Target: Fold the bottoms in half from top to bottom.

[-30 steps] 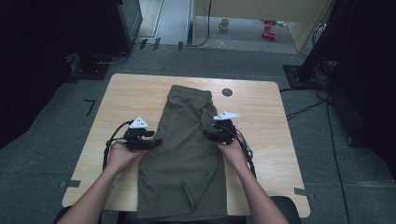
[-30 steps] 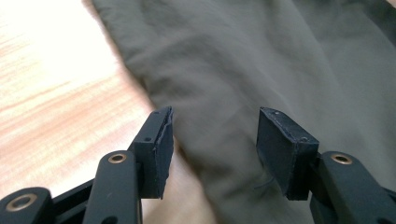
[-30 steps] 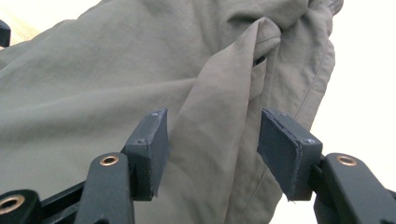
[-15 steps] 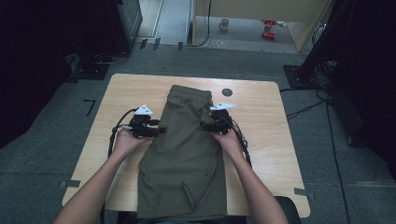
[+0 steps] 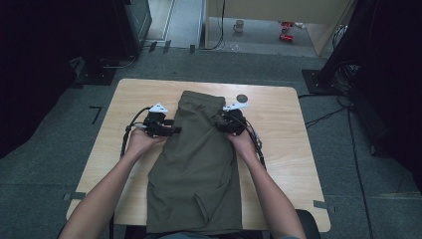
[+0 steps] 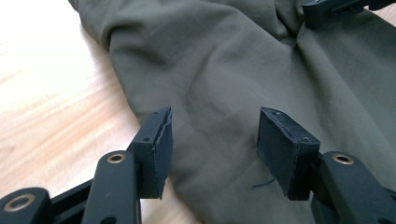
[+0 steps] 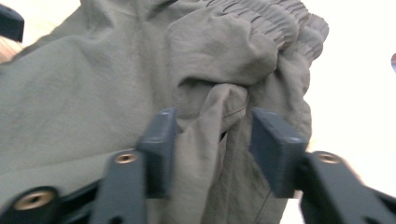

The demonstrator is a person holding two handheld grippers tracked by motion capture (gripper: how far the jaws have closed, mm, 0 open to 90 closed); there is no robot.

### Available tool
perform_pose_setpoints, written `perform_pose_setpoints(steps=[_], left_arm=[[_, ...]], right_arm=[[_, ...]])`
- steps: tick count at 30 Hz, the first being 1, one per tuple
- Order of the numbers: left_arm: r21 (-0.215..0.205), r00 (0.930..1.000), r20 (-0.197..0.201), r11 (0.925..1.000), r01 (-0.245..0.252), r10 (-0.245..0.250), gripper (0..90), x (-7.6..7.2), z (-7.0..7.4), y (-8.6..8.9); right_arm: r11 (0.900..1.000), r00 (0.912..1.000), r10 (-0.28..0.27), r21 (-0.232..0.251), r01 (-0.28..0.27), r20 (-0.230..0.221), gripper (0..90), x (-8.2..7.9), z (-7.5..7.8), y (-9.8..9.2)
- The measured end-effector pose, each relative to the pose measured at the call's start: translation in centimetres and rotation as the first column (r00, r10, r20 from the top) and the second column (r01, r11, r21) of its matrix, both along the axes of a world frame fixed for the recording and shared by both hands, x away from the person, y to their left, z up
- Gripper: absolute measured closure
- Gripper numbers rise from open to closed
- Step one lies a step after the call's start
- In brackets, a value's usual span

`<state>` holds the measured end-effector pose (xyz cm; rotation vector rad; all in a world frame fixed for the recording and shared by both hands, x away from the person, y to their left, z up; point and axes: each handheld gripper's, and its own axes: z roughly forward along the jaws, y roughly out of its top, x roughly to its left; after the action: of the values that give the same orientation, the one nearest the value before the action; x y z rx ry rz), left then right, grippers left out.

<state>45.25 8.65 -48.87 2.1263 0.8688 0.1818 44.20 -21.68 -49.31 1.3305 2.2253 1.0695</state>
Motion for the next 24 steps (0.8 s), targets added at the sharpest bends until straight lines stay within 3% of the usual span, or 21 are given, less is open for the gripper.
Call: perform_pose_setpoints(steps=[3,5,7,11,15,17,18,19,21,22,24], left_arm=[[0.004,1.0000,0.007,1.0000,-0.004,0.003,45.4,0.6,0.2,-0.3],[0.013,0.9999,0.009,0.9999,-0.006,0.006,45.4,1.0,0.4,-0.5],[0.002,0.9993,0.035,0.9999,-0.012,0.011,45.6,1.2,0.4,-0.6],[-0.005,0.9991,0.034,0.9997,-0.025,0.025,45.5,1.5,-0.3,-0.8],[-0.006,0.9988,0.026,0.9991,-0.042,0.042,45.8,2.0,-0.8,-0.8],[0.005,0.9992,-0.017,0.9993,-0.037,0.037,46.0,2.5,-0.9,-0.9],[-0.002,0.9980,-0.052,0.9994,-0.035,0.035,46.7,2.9,-0.9,-0.9],[-0.018,0.9974,-0.062,0.9991,-0.037,0.036,47.3,3.1,-0.8,-0.9],[-0.029,0.9986,-0.029,0.9985,-0.046,0.045,47.4,3.2,-0.6,-1.0],[-0.032,0.9988,-0.026,0.9986,-0.042,0.042,47.1,3.3,-0.6,-1.0],[-0.019,0.9977,-0.056,0.9990,-0.040,0.039,44.6,3.9,-0.5,-1.2]], right_arm=[[1.000,0.9999,0.011,-0.029,-0.011,0.010,71.4,-0.1,0.1,-0.1],[0.999,0.9999,0.014,-0.045,-0.014,0.005,73.8,-0.2,0.2,-0.3],[0.999,0.9999,0.007,-0.036,-0.007,-0.012,73.7,-0.2,0.4,-0.8],[1.000,0.9999,-0.014,-0.024,0.014,-0.004,61.8,-0.1,0.5,-1.5],[0.999,0.9989,-0.033,0.000,0.033,0.033,50.0,0.3,0.2,-2.0],[0.999,0.9972,-0.053,0.011,0.053,0.052,48.5,0.5,0.1,-2.1],[0.998,0.9963,-0.061,0.017,0.060,0.060,46.6,0.6,0.1,-2.1],[0.997,0.9952,-0.071,0.024,0.069,0.068,45.6,0.7,0.1,-2.1],[0.996,0.9940,-0.080,0.046,0.077,0.074,45.1,0.9,0.0,-2.2],[0.995,0.9936,-0.086,0.055,0.082,0.074,44.6,1.0,0.0,-2.3],[0.996,0.9974,-0.070,0.050,0.071,-0.014,39.8,2.0,0.2,-2.1]])
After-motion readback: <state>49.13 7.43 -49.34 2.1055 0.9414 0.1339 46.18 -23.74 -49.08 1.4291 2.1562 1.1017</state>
